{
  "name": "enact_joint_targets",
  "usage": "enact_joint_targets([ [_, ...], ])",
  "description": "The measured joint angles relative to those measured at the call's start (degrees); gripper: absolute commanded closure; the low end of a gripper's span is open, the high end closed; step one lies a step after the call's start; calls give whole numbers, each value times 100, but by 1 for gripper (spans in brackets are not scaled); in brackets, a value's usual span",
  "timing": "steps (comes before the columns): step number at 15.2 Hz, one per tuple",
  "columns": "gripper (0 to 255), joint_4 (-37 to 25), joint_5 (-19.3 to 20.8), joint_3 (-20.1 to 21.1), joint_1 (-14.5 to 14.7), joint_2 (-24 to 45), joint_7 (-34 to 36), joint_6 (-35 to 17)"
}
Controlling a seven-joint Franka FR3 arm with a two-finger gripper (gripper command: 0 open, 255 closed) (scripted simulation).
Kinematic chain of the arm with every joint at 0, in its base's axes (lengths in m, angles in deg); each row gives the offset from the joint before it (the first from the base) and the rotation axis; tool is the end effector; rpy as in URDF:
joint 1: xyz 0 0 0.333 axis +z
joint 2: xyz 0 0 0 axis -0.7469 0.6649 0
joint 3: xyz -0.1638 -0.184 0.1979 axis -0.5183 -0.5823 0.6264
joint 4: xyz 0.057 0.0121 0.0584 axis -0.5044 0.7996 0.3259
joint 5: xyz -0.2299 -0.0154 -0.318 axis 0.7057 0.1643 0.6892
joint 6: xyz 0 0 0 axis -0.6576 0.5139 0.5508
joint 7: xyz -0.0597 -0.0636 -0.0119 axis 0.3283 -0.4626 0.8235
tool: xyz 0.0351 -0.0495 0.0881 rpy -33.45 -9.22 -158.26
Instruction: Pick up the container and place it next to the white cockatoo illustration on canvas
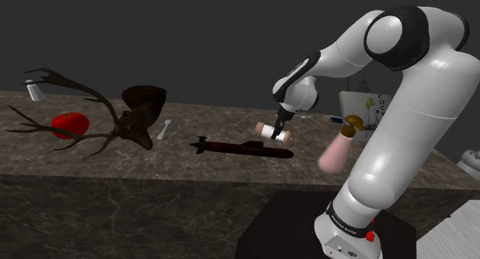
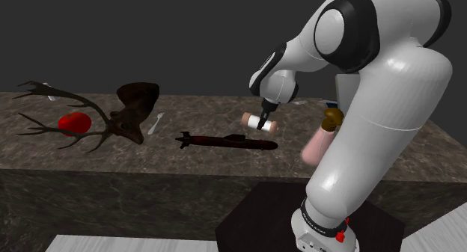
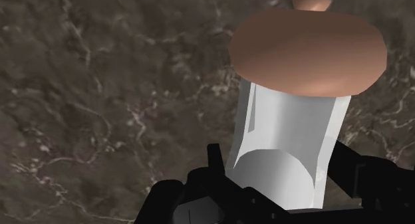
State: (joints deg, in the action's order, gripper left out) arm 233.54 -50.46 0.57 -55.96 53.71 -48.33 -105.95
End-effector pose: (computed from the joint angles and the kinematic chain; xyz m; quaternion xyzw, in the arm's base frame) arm 0.3856 -0.2521 0.2611 -0.9730 -0.1985 -0.1065 0.0503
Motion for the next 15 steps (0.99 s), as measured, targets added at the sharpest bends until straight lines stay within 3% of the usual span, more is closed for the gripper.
enact_joint_targets([
  [8,255,0,-1,0,0,1,-1,0],
  [15,255,-16,646,-60,-40,-485,534,372],
])
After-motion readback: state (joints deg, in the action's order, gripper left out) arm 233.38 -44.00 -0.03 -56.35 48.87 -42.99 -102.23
